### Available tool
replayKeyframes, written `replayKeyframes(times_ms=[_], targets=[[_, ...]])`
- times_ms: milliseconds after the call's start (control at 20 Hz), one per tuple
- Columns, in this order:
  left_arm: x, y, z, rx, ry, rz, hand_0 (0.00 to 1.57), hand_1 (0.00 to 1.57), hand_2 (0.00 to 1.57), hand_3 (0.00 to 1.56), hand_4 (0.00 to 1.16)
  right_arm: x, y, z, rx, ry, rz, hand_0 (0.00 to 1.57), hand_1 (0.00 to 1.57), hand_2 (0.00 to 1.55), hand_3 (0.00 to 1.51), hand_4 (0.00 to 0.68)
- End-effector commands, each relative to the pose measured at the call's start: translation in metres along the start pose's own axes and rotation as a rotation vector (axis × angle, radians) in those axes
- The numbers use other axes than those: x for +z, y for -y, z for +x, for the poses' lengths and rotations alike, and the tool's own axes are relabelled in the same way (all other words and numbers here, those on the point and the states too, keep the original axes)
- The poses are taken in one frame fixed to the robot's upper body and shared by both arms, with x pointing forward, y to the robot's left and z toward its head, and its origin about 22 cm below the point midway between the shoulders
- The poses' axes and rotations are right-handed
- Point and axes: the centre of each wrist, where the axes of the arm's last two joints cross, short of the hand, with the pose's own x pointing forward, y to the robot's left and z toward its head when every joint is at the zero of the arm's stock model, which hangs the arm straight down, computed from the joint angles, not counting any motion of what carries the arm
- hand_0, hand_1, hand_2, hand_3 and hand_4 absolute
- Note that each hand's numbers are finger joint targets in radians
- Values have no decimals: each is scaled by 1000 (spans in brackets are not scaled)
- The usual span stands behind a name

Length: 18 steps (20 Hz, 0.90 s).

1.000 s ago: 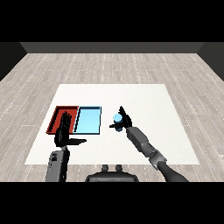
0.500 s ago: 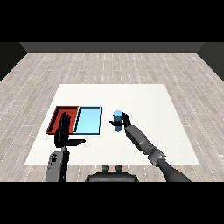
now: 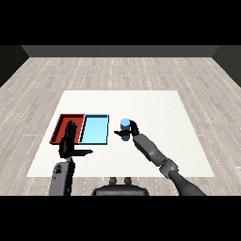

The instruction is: Pick the blue can and put it in the blue box

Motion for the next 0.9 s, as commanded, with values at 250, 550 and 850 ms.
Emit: replayKeyframes(times_ms=[250,550,850], targets=[[-13,31,-9,19,-23,-77,0,0,0,0,0,17,17,19,11,183,63,1529,1529,1478,1408,567],[-41,61,10,-23,-25,-151,0,0,0,0,0,26,78,48,31,261,30,1526,1526,1484,1416,584],[-33,89,8,7,-59,-172,0,0,0,0,0,56,69,79,9,330,10,1505,1505,1471,1395,581]])
